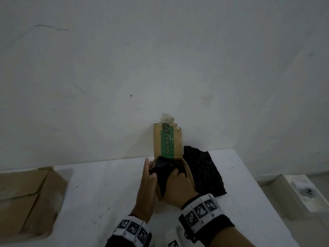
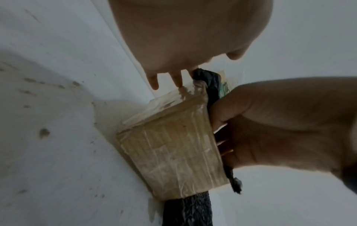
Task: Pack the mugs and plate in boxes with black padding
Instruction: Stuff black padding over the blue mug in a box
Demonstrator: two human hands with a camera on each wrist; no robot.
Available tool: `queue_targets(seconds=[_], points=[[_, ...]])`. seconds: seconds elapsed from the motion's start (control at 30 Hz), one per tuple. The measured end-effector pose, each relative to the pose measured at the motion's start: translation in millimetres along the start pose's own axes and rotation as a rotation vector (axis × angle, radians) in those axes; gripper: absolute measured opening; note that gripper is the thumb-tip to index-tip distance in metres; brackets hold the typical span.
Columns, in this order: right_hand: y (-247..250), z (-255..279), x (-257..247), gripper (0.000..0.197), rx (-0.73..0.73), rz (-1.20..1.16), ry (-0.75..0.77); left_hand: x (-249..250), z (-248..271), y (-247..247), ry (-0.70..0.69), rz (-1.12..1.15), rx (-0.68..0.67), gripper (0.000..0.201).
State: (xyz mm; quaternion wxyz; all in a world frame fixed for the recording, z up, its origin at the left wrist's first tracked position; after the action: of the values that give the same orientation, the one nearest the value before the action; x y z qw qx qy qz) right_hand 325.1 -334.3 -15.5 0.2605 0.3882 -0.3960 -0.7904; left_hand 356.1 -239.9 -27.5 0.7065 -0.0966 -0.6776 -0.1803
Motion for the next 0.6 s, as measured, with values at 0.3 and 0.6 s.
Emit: queue_targets(seconds=[0.3, 0.6], points=[[15, -10, -3, 0.070, -0.196, -0.141, -0.030, -11, 2, 9, 0.043, 0.070, 0.016, 0.044], [22, -4, -26, 0.044, -0.145, 0.131, 0.203, -8, 6, 4, 0.075, 0.021, -0.033, 0.044]])
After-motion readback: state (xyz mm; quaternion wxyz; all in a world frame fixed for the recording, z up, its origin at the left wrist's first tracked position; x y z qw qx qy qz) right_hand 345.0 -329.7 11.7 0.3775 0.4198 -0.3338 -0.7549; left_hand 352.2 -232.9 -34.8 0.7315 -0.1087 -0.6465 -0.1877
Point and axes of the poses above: each hand's wrist, its own z-axis away from the middle knuckle, its own y-axis out of the back of the hand, x = y × z, the point moved 5 cm from there along -z, towards the middle knuckle, and after that the axes turned 14 degrees about -z, right-handed, at the moved point
